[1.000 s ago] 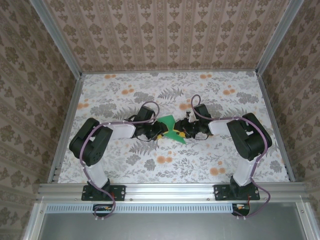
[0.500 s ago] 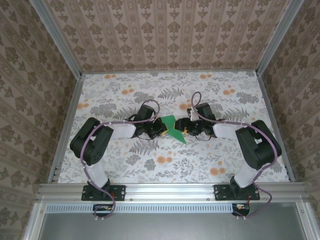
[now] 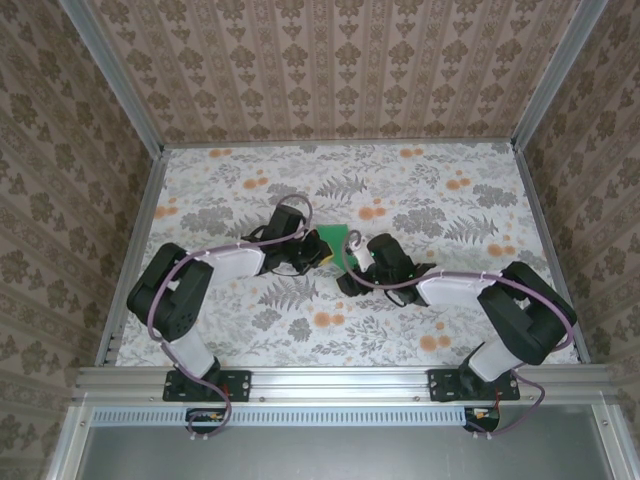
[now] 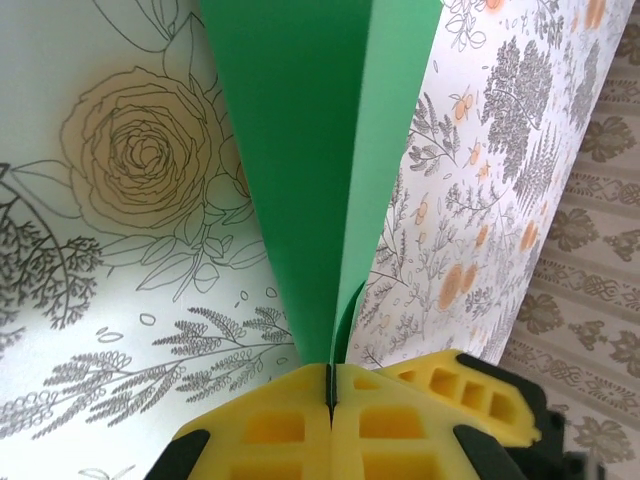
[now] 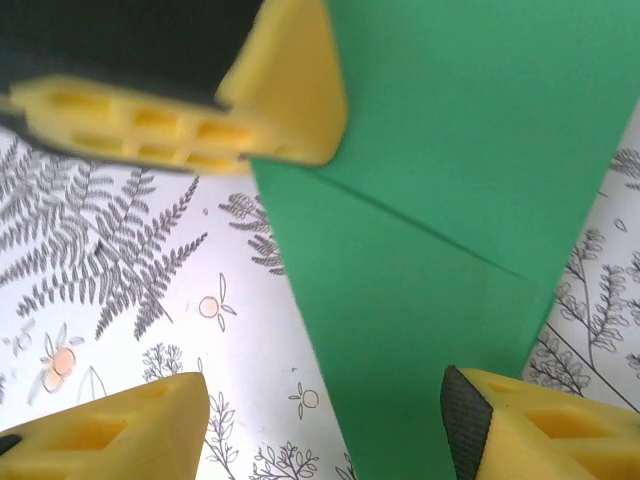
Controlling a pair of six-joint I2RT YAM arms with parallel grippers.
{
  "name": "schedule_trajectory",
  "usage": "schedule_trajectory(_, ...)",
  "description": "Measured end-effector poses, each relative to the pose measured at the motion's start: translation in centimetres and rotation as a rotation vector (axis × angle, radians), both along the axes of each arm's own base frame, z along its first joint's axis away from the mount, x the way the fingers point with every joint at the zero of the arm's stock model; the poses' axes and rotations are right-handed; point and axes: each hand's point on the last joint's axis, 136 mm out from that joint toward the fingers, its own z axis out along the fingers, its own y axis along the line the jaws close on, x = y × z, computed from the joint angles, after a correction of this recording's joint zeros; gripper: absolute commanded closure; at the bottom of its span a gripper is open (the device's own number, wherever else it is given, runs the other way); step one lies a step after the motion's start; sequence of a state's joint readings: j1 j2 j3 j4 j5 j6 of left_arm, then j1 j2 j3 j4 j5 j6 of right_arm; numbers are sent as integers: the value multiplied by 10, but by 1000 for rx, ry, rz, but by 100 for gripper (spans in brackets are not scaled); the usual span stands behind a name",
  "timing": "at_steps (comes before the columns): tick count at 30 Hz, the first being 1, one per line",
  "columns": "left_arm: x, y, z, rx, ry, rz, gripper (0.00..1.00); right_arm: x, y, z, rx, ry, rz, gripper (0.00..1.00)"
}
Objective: Fold a paper plane with a square sheet of paper (pick it up from the middle)
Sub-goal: Fold the wing for the fifth time at the center of the table.
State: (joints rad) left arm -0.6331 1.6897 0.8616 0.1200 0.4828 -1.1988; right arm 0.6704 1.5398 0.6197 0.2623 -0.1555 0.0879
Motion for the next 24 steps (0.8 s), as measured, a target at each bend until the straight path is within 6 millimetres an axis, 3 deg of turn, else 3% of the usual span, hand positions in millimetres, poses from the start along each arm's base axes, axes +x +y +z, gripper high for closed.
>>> schedule_trajectory(3, -2, 2, 4, 0, 4, 5, 100, -3, 7, 0, -40, -80, 54, 38)
schedule_trajectory(11, -6, 5, 3, 11, 21, 6, 100, 15, 16, -2, -121, -257, 93, 43)
schedule_trajectory(21, -8, 9, -2, 30, 48, 15, 99, 31, 17, -15, -183, -351, 96, 51)
schedule_trajectory(24, -7, 13, -3, 36, 56, 23, 98, 36, 20, -14, -189, -371, 103, 58)
